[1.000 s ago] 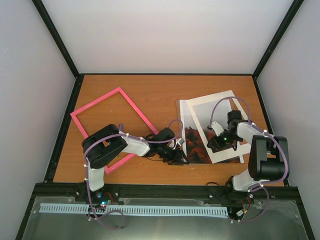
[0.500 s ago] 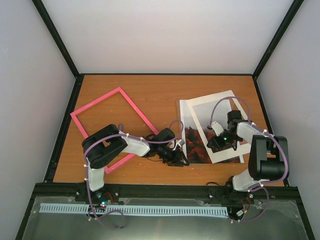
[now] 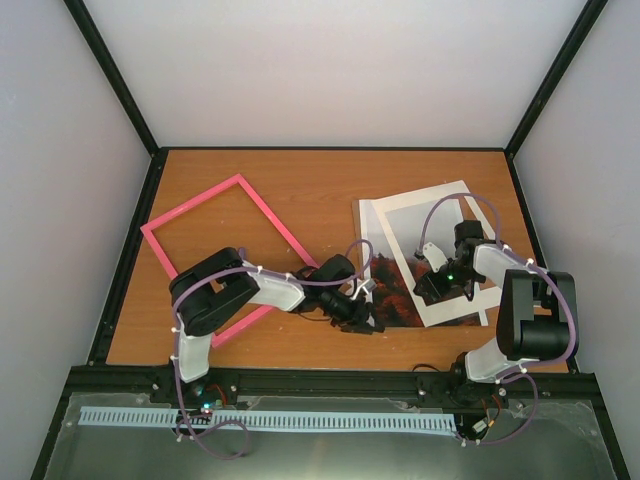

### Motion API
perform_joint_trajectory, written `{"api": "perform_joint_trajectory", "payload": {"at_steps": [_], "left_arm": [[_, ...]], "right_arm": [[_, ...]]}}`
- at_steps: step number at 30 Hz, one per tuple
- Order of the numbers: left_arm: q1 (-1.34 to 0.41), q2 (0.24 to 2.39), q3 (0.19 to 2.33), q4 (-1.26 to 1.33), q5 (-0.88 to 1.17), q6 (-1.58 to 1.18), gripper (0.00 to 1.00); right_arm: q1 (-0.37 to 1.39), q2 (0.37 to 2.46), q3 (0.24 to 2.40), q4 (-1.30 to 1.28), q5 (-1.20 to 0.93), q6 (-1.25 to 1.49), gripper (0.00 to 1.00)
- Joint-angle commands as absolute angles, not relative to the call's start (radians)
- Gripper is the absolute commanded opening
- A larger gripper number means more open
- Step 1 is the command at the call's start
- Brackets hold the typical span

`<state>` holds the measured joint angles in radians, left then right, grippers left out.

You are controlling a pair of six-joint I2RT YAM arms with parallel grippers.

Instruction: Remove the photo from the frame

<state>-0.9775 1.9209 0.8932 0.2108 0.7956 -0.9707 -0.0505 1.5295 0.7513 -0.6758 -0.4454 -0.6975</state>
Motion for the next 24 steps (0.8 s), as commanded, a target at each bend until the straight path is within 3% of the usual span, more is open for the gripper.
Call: {"api": "perform_joint_trajectory", "payload": {"at_steps": [1, 24], "left_arm": [[-0.982, 1.966, 0.956, 0.214, 0.814, -0.959, 0.46], [-1.012, 1.972, 0.918, 0.223, 0.783, -0.969, 0.46]], "right_arm": [[-0.046, 1.588, 0.71, -0.721, -0.381, -0.684, 0.53], [-0.046, 1.588, 0.709, -0.722, -0.383, -0.686, 0.53]]}}
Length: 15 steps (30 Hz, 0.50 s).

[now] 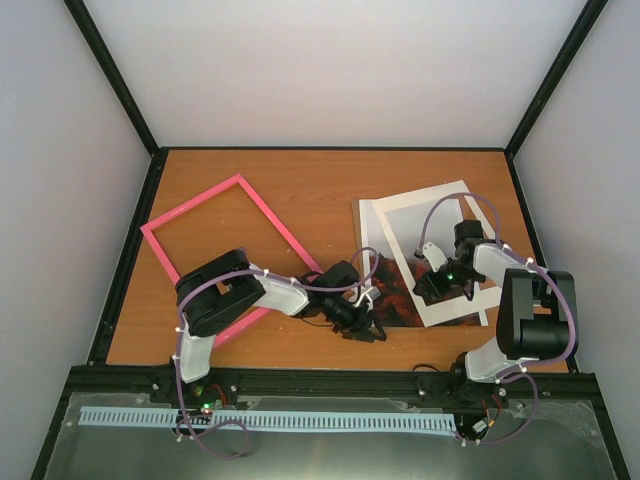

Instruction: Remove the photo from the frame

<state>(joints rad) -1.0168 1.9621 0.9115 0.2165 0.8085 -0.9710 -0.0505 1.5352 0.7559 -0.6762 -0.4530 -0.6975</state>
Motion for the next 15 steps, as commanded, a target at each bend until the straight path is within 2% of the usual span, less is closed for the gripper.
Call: {"api": "perform_joint_trajectory", "payload": {"at_steps": [1, 8, 15], "left_arm": [[-1.007, 1.974, 0.92, 0.228, 0.783, -0.973, 0.46], [-0.956, 1.919, 0.838, 0.331, 0.759, -1.053, 0.46], [-0.947, 1.929, 0.889, 0.344, 0.742, -1.065, 0.47]], "right_arm": [[-0.046, 1.587, 0.708, -0.723, -0.382, -0.686, 0.53], [-0.046, 1.581, 0.706, -0.721, -0.38, -0.687, 0.53], [-0.046, 1.586, 0.707, -0.723, -0.382, -0.687, 0.53]]}}
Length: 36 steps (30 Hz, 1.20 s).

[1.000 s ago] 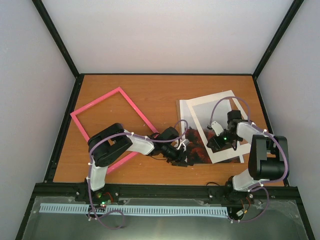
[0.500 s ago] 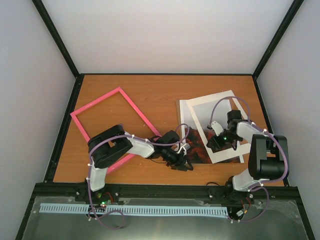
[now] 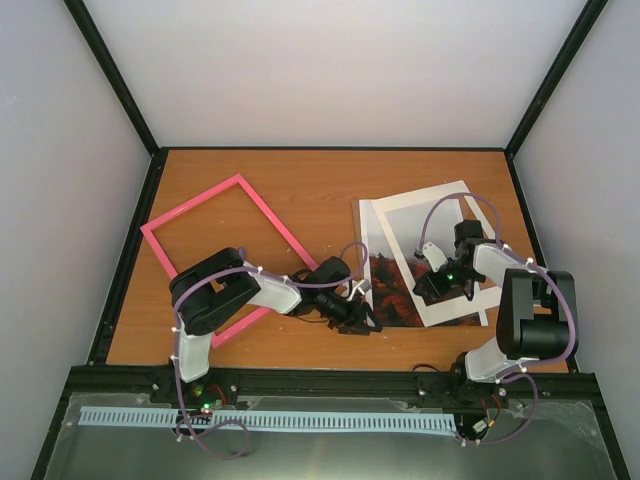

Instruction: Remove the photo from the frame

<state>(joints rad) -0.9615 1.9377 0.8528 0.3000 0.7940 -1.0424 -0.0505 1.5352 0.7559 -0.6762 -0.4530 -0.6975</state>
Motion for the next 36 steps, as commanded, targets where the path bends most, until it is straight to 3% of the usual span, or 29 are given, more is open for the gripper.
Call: {"api": "perform_joint_trajectory", "payload": {"at_steps": [1, 26, 36], "left_arm": [[-0.946, 1.932, 0.898, 0.348, 0.74, -1.067, 0.47], [-0.934, 1.984, 0.887, 0.347, 0.759, -1.11, 0.5], [-0.905, 1.985, 0.932, 0.338, 0.649, -1.145, 0.53]], "right_arm": [[-0.046, 1.585, 0.707, -0.723, -0.382, -0.686, 0.53], [-0.046, 1.589, 0.708, -0.723, -0.393, -0.693, 0.53], [-0.046, 1.588, 0.707, -0.724, -0.393, -0.692, 0.53]]}}
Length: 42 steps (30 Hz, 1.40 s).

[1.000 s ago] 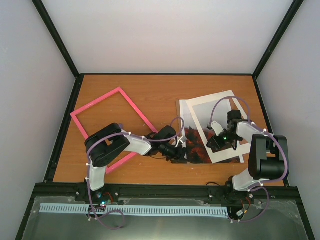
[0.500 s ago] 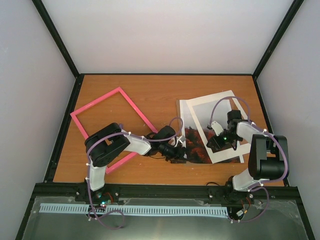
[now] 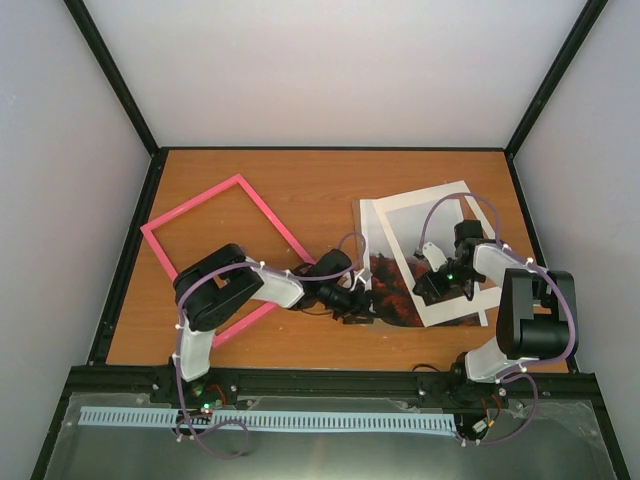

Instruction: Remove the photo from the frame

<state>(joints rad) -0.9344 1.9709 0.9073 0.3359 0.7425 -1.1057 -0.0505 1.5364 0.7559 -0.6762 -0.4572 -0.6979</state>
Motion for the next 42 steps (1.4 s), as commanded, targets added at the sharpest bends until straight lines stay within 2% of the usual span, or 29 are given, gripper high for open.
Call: {"api": "perform_joint_trajectory", "payload": {"at_steps": [1, 5, 12, 17, 23, 27, 31, 37, 42], "left_arm": [[-0.902, 1.974, 0.916, 0.361, 0.615, -1.169, 0.54], [-0.891, 1.976, 0.902, 0.475, 0.569, -1.209, 0.55], [-0.889, 2.013, 0.981, 0.421, 0.534, -1.209, 0.55], [-0.89, 1.937, 0.913, 0.389, 0.521, -1.204, 0.55], [-0.89, 1.842, 0.842, 0.448, 0.523, -1.137, 0.54], [-0.89, 1.79, 0.833, 0.422, 0.506, -1.103, 0.54], [-0.89, 1.701, 0.803, 0.294, 0.394, -1.094, 0.54], [-0.889, 1.505, 0.65, 0.194, 0.216, -1.18, 0.52], [-0.888, 1.387, 0.594, 0.115, 0.151, -1.203, 0.53]], "right_arm": [[-0.046, 1.586, 0.706, -0.724, -0.394, -0.692, 0.53], [-0.046, 1.588, 0.707, -0.724, -0.397, -0.693, 0.53], [-0.046, 1.59, 0.707, -0.726, -0.4, -0.696, 0.53], [-0.046, 1.573, 0.719, -0.745, -0.415, -0.702, 0.52], [-0.015, 1.322, 0.72, -0.865, -0.635, -0.871, 0.44], [0.104, 1.134, 0.656, -0.819, -0.627, -0.897, 0.47], [0.246, 1.047, 0.619, -0.721, -0.519, -0.853, 0.53], [0.518, 1.07, 0.574, -0.551, -0.298, -0.766, 0.5], [0.649, 1.155, 0.578, -0.446, -0.174, -0.7, 0.48]]}}
